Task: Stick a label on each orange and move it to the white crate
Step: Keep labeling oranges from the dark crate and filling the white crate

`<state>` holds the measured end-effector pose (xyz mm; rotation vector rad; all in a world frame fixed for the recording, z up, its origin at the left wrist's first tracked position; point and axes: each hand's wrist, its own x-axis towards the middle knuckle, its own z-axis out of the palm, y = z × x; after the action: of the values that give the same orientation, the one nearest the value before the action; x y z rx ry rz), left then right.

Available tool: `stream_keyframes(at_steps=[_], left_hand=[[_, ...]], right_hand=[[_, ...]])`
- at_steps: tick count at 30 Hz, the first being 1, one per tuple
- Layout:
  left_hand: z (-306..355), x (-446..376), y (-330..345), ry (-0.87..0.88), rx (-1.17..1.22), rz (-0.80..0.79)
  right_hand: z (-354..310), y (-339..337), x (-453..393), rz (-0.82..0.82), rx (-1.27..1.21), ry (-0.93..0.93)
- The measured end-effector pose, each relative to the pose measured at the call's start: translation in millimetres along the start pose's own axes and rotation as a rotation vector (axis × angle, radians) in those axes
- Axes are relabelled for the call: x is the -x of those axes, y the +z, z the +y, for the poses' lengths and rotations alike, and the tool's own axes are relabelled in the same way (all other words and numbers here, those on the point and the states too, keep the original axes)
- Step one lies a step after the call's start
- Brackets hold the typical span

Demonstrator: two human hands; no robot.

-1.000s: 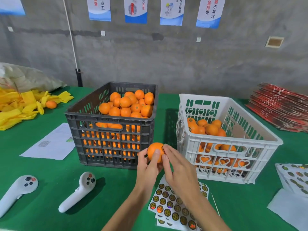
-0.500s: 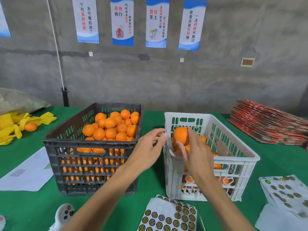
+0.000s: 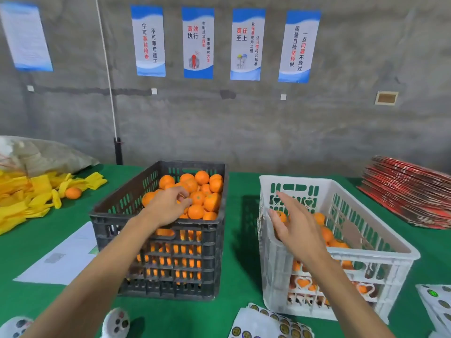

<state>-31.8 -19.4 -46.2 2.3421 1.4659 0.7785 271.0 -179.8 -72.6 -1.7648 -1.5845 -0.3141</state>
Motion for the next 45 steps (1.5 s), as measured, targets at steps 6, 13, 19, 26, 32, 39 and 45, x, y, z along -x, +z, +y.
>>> stream_keyframes(at_steps=[6,13,19,26,32,39,45], left_hand=[[-36.4,-43.9,-6.8,-0.209,-0.192,-0.450],[-57.1,-69.4,7.6,-0.321,-0.479,-0.892],[-62.0,-70.3,3.1,-0.360,-0.491,-0.947],[-60.1,-65.4,-3.1,-0.154,-0.414,-0.473],[-17.4,-14.0,-1.3,0.147,0.046,0.197],[46.2,73.6,31.9,0.344,0.217,0.483],[49.7,134.7,93.2,0.425,0.160,0.411]], right_hand=[[-40.0,34.9,-12.7,-0.064,-0.052,-0.065],[-42.2,71.2,-18.9,-0.146,-0.053,-0.068],[-41.3,82.0,-22.3,-0.158,-0.040,-0.087],[-50.0,77.8,-1.3,-0.191,-0.152,-0.087],[-52.5,78.5,38.0,-0.273,-0.269,-0.053],[-51.1,76.5,64.3,-0.276,-0.304,-0.028],[-25.3,90.4,116.5,-0.402,-0.270,0.059]])
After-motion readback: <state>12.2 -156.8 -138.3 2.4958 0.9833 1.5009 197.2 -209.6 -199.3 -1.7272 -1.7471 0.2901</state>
